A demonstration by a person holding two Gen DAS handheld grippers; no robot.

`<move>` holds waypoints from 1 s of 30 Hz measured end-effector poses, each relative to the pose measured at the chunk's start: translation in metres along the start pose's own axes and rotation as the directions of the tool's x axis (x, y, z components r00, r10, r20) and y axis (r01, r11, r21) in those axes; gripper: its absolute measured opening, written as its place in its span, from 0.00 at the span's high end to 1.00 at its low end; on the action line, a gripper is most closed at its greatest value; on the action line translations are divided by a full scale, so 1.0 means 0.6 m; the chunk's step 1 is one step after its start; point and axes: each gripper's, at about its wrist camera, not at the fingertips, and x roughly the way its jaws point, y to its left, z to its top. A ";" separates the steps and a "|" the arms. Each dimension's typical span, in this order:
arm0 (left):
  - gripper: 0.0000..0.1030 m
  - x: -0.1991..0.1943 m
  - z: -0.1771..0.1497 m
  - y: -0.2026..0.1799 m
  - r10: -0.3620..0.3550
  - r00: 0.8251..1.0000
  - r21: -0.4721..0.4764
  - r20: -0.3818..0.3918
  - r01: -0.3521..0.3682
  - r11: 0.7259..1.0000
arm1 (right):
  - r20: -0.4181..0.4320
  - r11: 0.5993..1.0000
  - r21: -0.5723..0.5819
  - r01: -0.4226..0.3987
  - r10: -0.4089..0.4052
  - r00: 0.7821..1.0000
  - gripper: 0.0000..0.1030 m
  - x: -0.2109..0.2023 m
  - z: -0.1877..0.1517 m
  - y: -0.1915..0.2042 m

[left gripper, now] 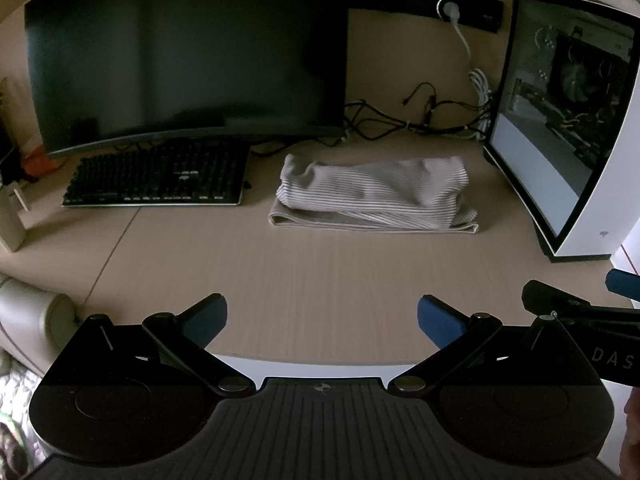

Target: Fold clothes

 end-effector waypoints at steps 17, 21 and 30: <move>0.00 0.006 -0.003 0.022 -0.008 1.000 -0.012 -0.017 0.008 1.000 | -0.014 1.000 -0.020 0.000 0.000 1.000 0.00 0.004 -0.003 0.018; 0.00 0.009 -0.005 0.027 -0.008 1.000 -0.017 -0.027 0.007 1.000 | -0.019 1.000 -0.025 0.000 -0.001 1.000 0.00 0.006 -0.004 0.023; 0.00 0.017 -0.003 0.031 0.032 0.999 0.028 0.007 -0.032 0.999 | -0.035 0.999 -0.035 0.001 -0.002 0.999 0.00 0.018 -0.004 0.035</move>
